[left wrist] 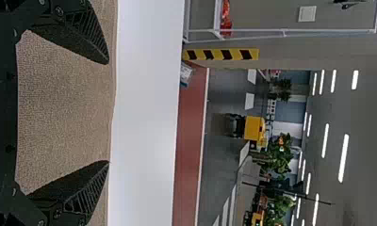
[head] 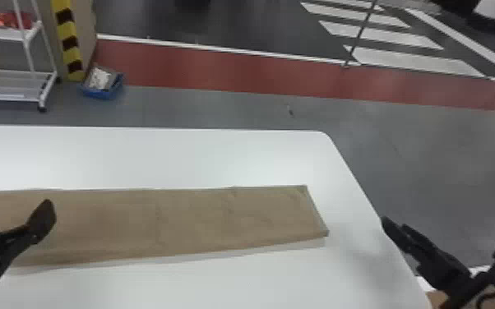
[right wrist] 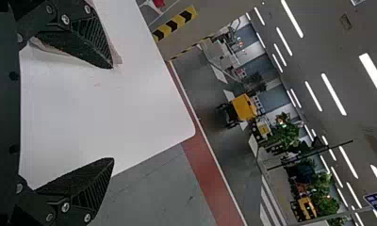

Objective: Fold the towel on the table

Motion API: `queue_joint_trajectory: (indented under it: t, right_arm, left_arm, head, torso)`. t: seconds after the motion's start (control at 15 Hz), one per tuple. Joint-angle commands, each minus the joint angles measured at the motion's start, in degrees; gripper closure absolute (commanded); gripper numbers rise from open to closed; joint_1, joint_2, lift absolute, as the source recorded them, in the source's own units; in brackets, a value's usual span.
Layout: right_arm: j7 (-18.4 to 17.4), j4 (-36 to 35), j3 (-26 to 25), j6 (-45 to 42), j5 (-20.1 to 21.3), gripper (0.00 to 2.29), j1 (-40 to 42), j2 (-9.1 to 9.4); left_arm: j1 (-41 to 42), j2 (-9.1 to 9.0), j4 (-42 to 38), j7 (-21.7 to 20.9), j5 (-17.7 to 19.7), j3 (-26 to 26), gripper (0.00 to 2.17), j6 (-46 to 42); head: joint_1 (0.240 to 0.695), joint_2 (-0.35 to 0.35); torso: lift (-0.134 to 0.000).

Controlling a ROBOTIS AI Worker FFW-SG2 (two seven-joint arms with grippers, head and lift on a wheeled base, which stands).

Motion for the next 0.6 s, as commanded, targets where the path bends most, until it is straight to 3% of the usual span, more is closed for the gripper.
queue_joint_trajectory:
  t: [0.0,0.53]
  right_arm:
    - [0.0,0.0,0.1,0.0,0.0,0.2,0.0,0.0]
    - [-0.1,0.0,-0.1,0.0,0.0,0.2,-0.1,-0.09]
  left_arm:
    - [-0.1,0.02,-0.1,0.0,0.1,0.0,0.14,0.0]
    - [0.0,-0.07,-0.1,0.2,0.1,0.0,0.14,-0.2]
  head:
    - [0.695,-0.272]
    - [0.695,-0.272]
  torso:
    - [-0.124]
    - [-0.124]
